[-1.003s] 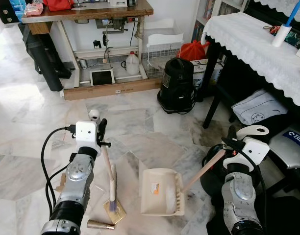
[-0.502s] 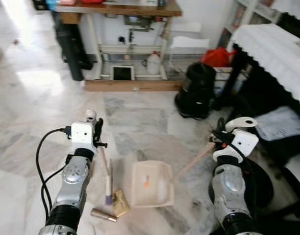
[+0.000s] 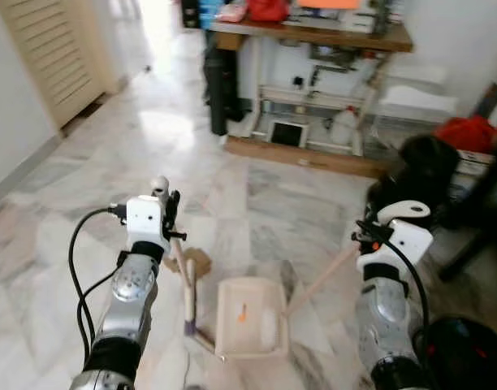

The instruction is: Sweep floor

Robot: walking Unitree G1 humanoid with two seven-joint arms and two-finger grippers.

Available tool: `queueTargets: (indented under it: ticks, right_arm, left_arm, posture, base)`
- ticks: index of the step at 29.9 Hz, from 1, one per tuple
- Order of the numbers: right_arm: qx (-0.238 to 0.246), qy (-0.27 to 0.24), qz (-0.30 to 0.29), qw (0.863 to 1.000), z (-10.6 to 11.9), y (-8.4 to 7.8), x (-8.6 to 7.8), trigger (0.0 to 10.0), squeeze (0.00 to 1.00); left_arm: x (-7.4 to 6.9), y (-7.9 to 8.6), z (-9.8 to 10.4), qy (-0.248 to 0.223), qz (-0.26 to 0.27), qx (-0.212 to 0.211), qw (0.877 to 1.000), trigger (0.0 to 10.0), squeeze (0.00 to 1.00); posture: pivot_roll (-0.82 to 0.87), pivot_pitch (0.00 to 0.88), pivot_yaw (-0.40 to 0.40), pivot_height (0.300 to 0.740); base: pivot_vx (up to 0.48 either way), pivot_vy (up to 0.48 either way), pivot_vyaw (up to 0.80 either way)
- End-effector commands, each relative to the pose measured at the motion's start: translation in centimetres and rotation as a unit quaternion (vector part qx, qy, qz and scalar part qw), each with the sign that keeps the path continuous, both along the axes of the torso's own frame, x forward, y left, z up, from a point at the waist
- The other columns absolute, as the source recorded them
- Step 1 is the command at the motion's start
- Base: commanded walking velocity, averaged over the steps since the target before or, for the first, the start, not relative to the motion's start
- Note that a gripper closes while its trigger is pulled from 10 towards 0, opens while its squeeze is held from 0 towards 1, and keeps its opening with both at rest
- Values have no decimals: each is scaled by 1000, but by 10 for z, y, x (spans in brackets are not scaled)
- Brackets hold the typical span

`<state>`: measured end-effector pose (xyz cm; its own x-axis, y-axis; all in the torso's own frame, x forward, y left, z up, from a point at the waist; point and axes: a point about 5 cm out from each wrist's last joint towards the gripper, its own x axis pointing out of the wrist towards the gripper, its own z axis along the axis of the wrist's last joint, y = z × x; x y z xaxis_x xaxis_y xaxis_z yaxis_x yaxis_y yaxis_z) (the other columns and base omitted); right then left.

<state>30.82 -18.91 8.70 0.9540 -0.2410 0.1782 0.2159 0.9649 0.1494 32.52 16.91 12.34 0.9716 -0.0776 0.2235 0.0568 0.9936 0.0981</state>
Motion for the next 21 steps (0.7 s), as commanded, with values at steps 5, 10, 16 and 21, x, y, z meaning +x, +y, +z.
queueTargets:
  ticks: [5,10,16,21]
  right_arm:
    - [-2,-27,-6,1000,13,-5,3,10000,0]
    - [-3,-30,-14,999,15,-8,2,10000,0]
    - [-2,-29,-13,999,15,-6,3,10000,0]
    - [-1,-30,-12,999,17,-7,4,10000,0]
  left_arm:
    - [4,-9,15,-29,-15,3,999,10000,0]
    - [4,-17,18,-32,-27,-4,999,10000,0]
    - [3,-18,21,-39,-26,-10,999,10000,0]
    - [3,-20,26,-46,-27,-12,999,10000,0]
  posture:
    - [124,16,-55,740]
    - [121,24,-58,740]
    - [120,38,-67,740]
    - [121,45,-70,740]
  base:
    - [0,0,705]
    - [0,0,703]
    - [0,0,702]
    - [0,0,700]
